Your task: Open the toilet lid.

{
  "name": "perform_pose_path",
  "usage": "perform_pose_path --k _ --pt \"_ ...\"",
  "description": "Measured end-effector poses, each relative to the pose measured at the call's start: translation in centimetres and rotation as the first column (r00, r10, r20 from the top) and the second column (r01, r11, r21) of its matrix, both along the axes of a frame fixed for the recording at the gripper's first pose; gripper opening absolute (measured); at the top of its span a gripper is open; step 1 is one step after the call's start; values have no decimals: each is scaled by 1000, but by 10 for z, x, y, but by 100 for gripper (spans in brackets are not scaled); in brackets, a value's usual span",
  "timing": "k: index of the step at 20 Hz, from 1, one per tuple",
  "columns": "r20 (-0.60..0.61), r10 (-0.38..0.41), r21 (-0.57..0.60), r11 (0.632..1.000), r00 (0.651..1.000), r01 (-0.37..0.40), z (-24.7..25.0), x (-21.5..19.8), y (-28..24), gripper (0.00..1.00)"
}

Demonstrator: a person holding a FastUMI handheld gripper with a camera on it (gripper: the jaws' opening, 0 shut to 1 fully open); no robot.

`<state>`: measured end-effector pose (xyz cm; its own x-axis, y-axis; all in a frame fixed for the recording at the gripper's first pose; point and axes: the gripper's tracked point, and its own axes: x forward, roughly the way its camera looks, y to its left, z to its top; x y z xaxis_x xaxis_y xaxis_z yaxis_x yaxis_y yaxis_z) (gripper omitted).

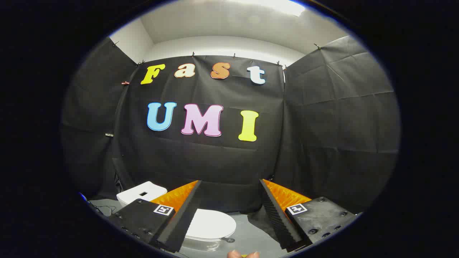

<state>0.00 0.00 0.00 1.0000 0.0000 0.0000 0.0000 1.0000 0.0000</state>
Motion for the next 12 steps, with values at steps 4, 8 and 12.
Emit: perform_pose_path --k 4,8,12 --pt "0 3 -5 1000 1000 -3 -2 2 1 98" --pt "-2 6 -5 1000 1000 -6 -4 2 2 98" --pt "-3 6 -2 1000 1000 -6 -4 3 2 99"
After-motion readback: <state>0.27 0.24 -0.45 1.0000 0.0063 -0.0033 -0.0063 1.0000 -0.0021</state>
